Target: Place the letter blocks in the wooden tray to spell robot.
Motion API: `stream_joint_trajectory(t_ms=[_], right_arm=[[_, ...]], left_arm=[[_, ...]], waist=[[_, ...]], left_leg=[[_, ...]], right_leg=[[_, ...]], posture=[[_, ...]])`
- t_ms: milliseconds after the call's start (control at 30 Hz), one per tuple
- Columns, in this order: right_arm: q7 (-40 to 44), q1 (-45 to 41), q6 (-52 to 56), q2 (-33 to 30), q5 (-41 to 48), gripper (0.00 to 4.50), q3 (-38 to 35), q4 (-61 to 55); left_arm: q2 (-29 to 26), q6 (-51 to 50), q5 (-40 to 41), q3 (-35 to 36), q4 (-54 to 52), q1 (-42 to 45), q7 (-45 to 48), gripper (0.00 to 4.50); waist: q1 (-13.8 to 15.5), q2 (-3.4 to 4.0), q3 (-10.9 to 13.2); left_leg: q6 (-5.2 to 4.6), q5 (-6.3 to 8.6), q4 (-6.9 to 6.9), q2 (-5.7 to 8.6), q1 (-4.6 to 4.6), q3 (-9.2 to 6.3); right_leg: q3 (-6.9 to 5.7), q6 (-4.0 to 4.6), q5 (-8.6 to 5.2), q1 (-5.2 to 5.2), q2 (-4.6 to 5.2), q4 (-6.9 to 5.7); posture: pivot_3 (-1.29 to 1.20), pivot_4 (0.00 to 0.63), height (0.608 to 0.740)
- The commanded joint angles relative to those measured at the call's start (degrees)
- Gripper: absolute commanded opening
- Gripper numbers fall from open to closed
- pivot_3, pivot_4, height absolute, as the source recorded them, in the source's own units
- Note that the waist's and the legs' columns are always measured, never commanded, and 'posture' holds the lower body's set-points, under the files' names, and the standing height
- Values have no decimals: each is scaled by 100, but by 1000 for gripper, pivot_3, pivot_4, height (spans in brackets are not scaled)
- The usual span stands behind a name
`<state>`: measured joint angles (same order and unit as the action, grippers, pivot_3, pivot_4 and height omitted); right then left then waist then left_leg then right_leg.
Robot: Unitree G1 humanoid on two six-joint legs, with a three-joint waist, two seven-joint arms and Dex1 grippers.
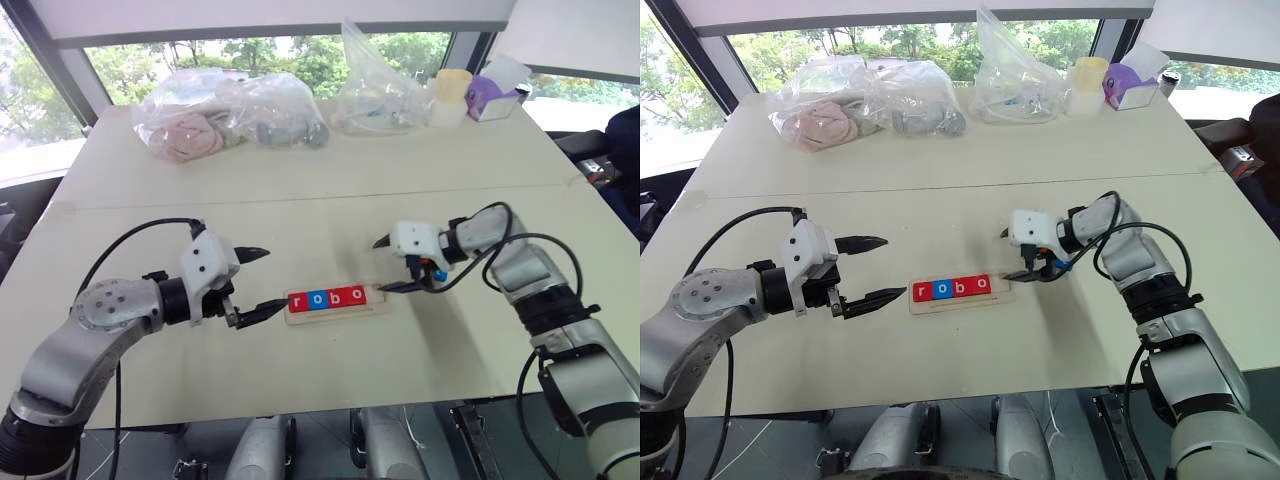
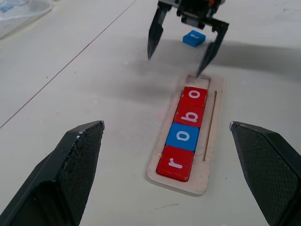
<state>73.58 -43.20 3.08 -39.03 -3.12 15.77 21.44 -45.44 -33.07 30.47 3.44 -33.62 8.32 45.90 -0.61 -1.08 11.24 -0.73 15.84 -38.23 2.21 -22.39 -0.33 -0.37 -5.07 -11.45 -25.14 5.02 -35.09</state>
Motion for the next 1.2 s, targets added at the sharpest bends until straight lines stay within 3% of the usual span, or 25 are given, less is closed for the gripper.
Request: stream_joint_trajectory(t_ms=[33,333,633,833,967,1100,1200], right_arm=[[-322,112,486,-227,242,4460,-549,-463],[-924,1451,1916,-678,735,4460,-1466,-1147],[-2288,1568,3753,-228,1140,4460,-2069,-1988],[-4395,1409,5697,885,1047,4460,-2870,-2856],[-6272,883,7387,2256,347,4460,-3529,-3777],[-6964,402,8739,3192,8,4460,-3667,-4357],[-7291,340,8942,3632,-155,4460,-3413,-4628]], left_arm=[[39,115,-42,61,-83,59,-39,4500],[145,315,-183,-109,193,244,100,4500],[198,426,-265,-188,369,385,209,4500],[233,448,-277,-225,398,412,232,4500],[275,449,-296,-273,443,476,242,4500],[334,412,-304,-347,432,518,247,4500],[327,413,-286,-336,444,518,290,4500]], waist=[[1,0,0],[21,-1,-1],[-1,0,-1],[12,-1,-2],[-12,4,-4],[-7,7,-5],[-7,8,-6]], left_leg=[[0,0,0,0,0,-1],[-1,0,-1,0,0,1],[-1,0,-1,-5,2,1],[-1,-1,-2,-3,-1,0],[1,-2,-2,-3,-6,0],[4,-3,2,-4,-11,-3],[4,-3,4,-2,-12,-3]], right_leg=[[0,0,0,0,0,0],[5,7,-3,4,4,1],[3,0,2,3,-5,-3],[7,-1,3,3,-2,-2],[10,1,4,-11,0,-10],[8,-2,10,-24,-3,-20],[5,-4,11,-24,-3,-19]], posture=[[0,150,725],[0,150,725],[0,150,725],[0,150,725],[0,150,725],[0,150,725],[0,150,725]])
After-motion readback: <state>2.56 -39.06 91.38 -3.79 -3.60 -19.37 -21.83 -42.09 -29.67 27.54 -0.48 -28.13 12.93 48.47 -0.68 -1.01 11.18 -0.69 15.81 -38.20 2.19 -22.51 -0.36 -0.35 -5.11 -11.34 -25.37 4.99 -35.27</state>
